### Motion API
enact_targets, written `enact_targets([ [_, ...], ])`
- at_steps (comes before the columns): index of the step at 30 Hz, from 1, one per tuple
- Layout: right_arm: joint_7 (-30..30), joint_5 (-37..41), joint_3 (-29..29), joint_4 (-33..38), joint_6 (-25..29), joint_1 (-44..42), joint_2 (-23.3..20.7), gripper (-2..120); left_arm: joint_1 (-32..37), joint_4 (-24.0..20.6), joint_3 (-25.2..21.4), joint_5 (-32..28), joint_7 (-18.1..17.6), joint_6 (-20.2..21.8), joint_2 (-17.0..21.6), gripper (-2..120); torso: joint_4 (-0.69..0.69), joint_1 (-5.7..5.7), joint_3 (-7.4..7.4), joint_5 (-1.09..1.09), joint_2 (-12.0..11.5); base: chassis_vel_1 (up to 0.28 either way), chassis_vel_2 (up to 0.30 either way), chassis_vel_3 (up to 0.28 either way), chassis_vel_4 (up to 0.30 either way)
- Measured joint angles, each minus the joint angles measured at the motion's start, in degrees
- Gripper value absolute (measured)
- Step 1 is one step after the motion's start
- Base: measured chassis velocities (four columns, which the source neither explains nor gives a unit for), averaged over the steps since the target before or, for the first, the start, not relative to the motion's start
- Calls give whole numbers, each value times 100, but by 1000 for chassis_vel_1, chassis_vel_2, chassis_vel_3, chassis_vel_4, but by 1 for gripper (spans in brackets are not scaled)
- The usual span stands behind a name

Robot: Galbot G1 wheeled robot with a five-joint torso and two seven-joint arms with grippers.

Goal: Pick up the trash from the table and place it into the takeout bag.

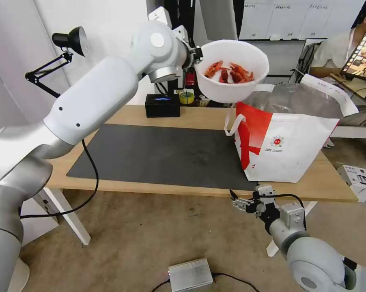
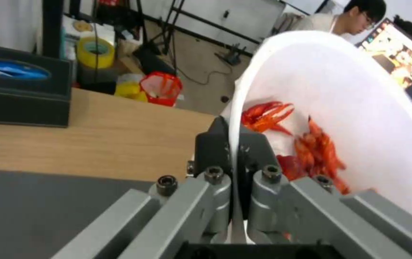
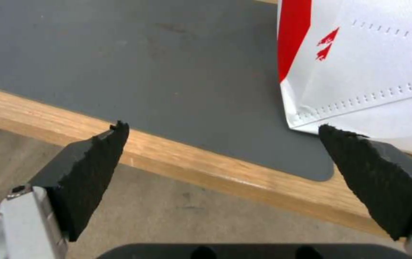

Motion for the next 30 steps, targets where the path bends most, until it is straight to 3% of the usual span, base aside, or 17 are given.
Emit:
enact_targets([
  [16,0,0,0,0,0,0,0,100,-84,270,209,38,-4,-5,-463,0,1,0,0,0,0,0,0,0,0],
  [25,0,0,0,0,0,0,0,100,-339,979,345,196,29,13,-983,0,0,0,0,0,0,0,0,0,0],
  [30,0,0,0,0,0,0,0,100,-503,1128,362,200,49,19,-1070,0,-1,0,0,1,0,0,0,0,0],
])
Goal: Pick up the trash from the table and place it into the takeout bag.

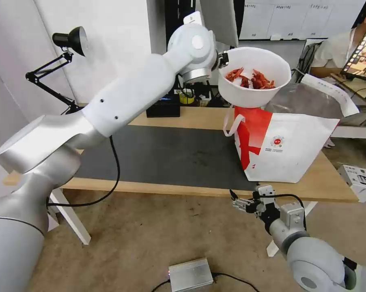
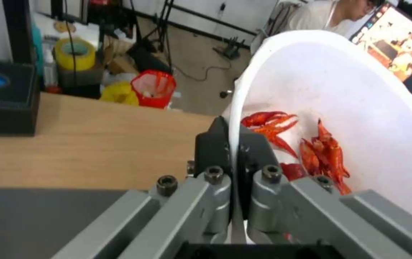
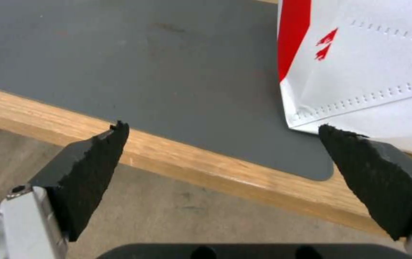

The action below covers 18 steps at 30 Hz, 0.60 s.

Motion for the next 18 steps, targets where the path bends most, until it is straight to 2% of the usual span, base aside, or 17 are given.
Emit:
enact_targets([
  [8,0,0,0,0,0,0,0,100,-115,119,25,-10,7,1,-154,0,1,0,0,-1,0,0,0,0,0],
  [18,0,0,0,0,0,0,0,100,-140,300,47,84,26,3,-541,0,1,0,0,0,0,0,0,0,0],
])
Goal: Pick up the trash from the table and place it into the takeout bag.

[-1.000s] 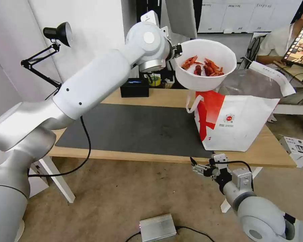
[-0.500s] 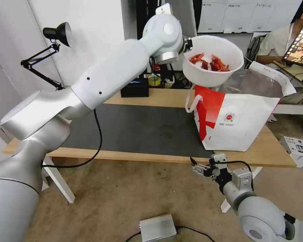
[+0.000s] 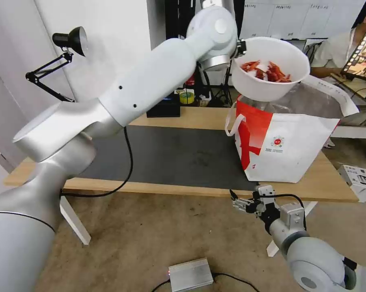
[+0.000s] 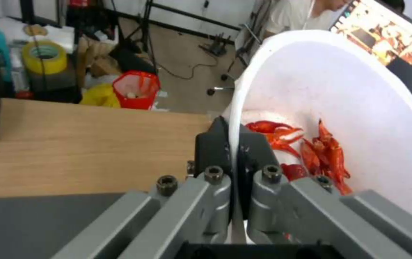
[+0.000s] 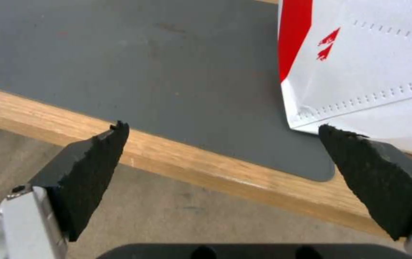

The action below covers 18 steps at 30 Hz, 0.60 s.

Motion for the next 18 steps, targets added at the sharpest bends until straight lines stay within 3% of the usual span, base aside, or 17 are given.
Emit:
enact_targets([
  [9,0,0,0,0,0,0,0,100,-94,391,258,480,140,25,-444,0,-2,-1,0,1,0,0,0,0,0],
  [18,0,0,0,0,0,0,0,100,-130,636,673,1111,244,148,-570,0,0,-1,0,0,0,0,0,0,0],
])
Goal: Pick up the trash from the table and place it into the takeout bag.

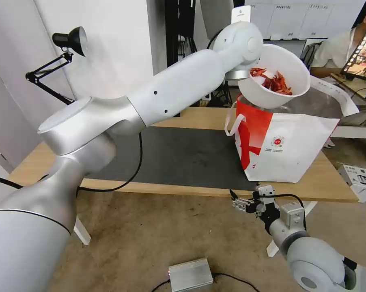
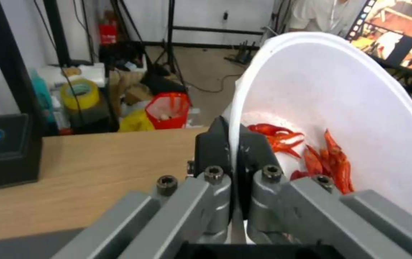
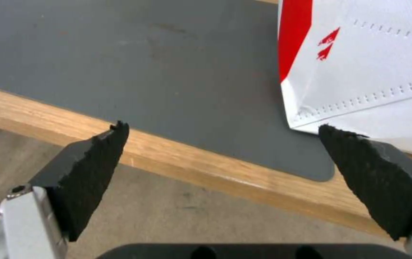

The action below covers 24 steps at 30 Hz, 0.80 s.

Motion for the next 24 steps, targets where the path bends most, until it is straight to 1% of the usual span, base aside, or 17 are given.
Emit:
enact_targets([
  [6,0,0,0,0,0,0,0,100,60,-29,130,283,5,30,-26,0,0,0,0,0,0,0,0,0,0],
  [12,0,0,0,0,0,0,0,100,51,-25,219,416,12,38,-32,0,0,0,0,-1,0,0,0,0,0],
  [16,0,0,0,0,0,0,0,100,35,-41,349,772,94,44,-40,0,0,0,0,-1,0,0,0,0,0],
  [24,0,0,0,0,0,0,0,100,-13,-74,537,1246,235,58,-81,0,0,0,0,-1,0,0,0,0,0],
])
